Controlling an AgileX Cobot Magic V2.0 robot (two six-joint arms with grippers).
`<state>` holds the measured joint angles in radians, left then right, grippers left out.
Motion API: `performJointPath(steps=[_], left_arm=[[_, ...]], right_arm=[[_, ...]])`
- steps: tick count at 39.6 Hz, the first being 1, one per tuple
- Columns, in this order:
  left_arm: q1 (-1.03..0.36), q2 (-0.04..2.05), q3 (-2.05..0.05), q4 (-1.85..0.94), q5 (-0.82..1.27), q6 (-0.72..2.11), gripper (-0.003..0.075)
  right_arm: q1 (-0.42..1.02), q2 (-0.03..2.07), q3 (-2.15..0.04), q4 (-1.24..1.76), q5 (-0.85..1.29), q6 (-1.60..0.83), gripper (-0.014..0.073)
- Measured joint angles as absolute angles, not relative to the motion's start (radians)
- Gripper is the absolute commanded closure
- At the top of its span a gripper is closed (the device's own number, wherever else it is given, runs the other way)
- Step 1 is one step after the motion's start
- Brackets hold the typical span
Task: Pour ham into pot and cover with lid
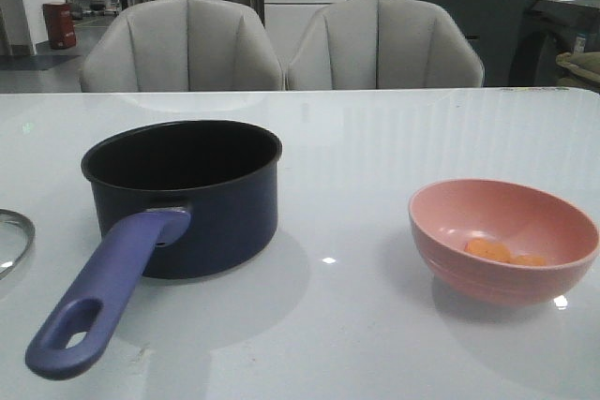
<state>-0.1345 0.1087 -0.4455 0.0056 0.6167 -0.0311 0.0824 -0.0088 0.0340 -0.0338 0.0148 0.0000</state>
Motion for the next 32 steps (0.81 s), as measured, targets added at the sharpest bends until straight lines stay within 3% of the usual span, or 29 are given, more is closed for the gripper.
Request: performJointPath(steps=[32], left_arm=[[-0.135,0.016,-0.378,0.007,0.544,-0.035,0.024]], right_arm=[[0.082,-0.009,0.034,-0.147,0.0,-0.047,0.0445]])
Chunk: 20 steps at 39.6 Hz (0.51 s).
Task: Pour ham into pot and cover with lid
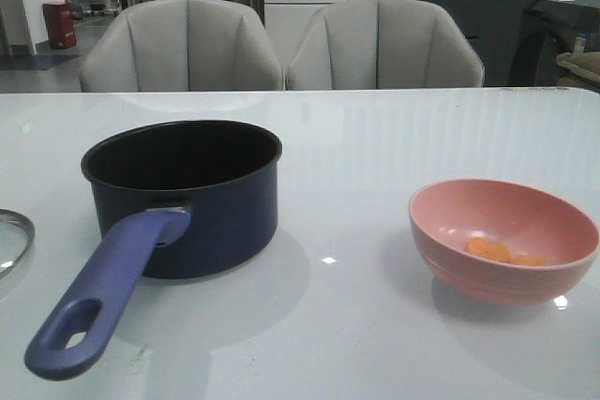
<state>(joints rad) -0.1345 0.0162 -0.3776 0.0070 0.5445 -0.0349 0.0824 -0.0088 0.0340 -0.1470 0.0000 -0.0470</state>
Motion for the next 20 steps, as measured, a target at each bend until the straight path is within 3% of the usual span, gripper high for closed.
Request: performJointPath(steps=[11,20], left_arm=[[-0.135,0.016,-0.378,0.007,0.54,-0.035,0.024],[-0.139,0.016,-0.378,0.007,0.528,-0.035,0.024]], right_arm=[[0.082,-0.009,0.024,-0.057,-0.091,0.017,0.0445],[0.082,0.084,-0.173,-0.027,-0.01,0.025,0.0445]])
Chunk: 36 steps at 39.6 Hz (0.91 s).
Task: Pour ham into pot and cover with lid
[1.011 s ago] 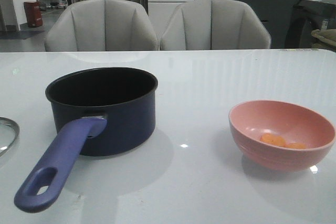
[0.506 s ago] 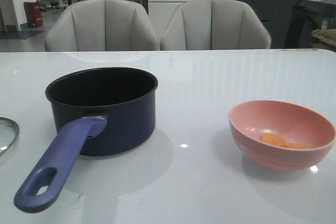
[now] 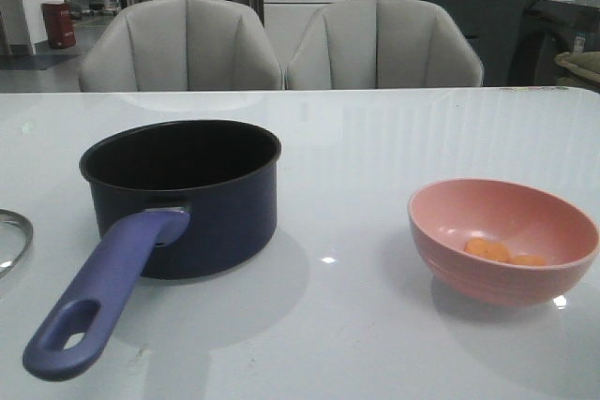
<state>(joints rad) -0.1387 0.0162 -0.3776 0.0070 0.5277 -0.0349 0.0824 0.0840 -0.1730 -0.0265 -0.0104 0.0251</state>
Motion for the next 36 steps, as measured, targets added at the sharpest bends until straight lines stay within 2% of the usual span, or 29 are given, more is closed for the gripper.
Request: performJointPath(steps=[9,21,24,30,32,36], left_arm=[[-0.143,0.016,-0.378,0.007,0.528,-0.035,0.024],[-0.143,0.016,-0.378,0.007,0.528,-0.035,0.024],[-0.143,0.016,-0.378,0.007,0.528,-0.035,0.024],[-0.143,0.016,-0.378,0.007,0.528,-0.035,0.024],[-0.143,0.016,-0.378,0.007,0.528,-0.035,0.024],[-0.143,0.016,-0.378,0.007,0.528,-0.035,0.024]], right_arm=[[0.082,0.29,-0.336,-0.019,0.248,0.027,0.0445],[0.082,0.339,-0.342,0.0,0.294,0.027,0.043],[0.09,0.343,-0.342,0.0,0.296,0.027,0.0369],[0.132,0.384,-0.345,0.0,0.323,0.029,0.0146],[0.141,0.407,-0.353,0.0,0.341,0.029,0.0115],[0.145,0.465,-0.383,0.012,0.374,0.029,0.0111]])
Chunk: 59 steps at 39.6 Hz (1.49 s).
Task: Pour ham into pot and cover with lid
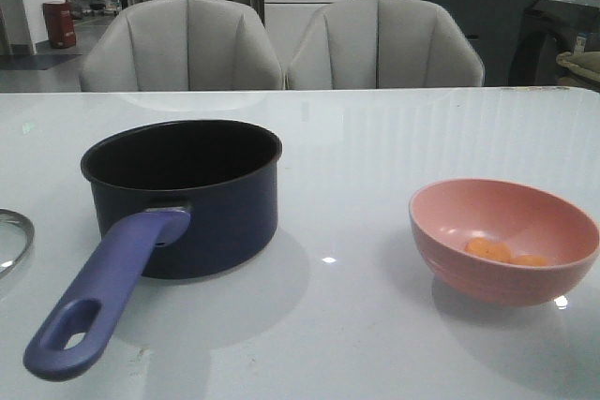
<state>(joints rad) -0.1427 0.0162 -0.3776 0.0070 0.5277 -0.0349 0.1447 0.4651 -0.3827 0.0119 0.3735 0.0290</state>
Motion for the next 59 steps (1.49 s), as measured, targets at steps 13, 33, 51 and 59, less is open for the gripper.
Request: performJointPath(steps=[13,33,51,59], left_arm=[[-0.143,0.016,-0.378,0.007,0.528,-0.035,0.024],[-0.143,0.016,-0.378,0.007,0.528,-0.035,0.024],[-0.143,0.016,-0.376,0.007,0.528,-0.035,0.024],[-0.143,0.016,-0.376,0.007,0.528,-0.035,0.024]], right_arm=[[0.145,0.816,-0.636,0.105,0.598,0.031,0.0111],[0.113,1.373,-0.935,0.161,0.796,0.036,0.0213],[0.099,1.657,-1.052,0.169,0.81,0.0,0.0211],[0.092,1.75,-1.063,0.169,0.8,-0.013,0.0234]])
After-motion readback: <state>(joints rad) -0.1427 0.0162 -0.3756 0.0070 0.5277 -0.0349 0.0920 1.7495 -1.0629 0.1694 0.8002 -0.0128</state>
